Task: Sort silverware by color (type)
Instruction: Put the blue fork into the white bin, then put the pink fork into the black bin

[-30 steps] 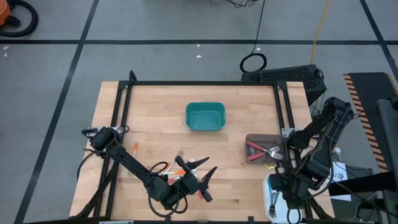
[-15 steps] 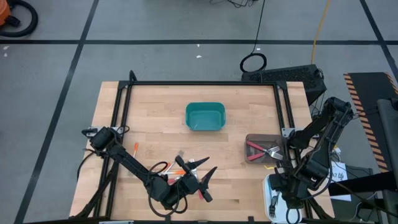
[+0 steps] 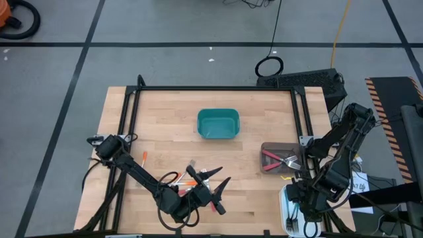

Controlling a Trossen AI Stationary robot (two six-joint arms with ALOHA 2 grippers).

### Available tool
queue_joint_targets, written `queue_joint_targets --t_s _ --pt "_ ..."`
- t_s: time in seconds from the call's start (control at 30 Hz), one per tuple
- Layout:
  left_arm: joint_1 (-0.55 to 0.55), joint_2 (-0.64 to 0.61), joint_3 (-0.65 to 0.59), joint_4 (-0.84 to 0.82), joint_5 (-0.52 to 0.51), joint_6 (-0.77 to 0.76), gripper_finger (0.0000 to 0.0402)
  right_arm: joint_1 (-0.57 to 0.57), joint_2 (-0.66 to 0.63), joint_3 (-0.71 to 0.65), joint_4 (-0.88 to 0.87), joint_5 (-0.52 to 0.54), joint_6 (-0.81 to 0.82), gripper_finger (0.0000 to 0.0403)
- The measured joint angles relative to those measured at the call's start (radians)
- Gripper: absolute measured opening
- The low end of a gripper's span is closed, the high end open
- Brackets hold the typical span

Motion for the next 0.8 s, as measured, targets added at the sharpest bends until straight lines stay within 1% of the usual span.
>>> queue_joint_targets --t_s 0.23,0.4,0.5,0.63,0.8 --pt "0.005 0.0 0.0 -0.001 0.0 -0.009 0.0195 0.0 0.0 0.0 0.0 0.006 0.026 0.0222" --pt "0.012 0.0 0.0 -0.007 0.0 -0.02 0.0195 0.0 0.0 0.0 0.0 0.015 0.039 0.0251" --pt "0.016 0.0 0.0 -0.036 0.0 -0.042 0.0195 0.0 0.0 0.0 -0.002 0.05 0.038 0.0261" --pt "0.022 0.0 0.0 -0.066 0.002 -0.069 0.0195 -0.001 0.0 0.0 -0.021 0.099 -0.007 0.0265" --pt "0.027 0.0 0.0 -0.066 0.005 -0.074 0.0195 -0.001 0.0 0.0 -0.057 0.122 -0.036 0.0265"
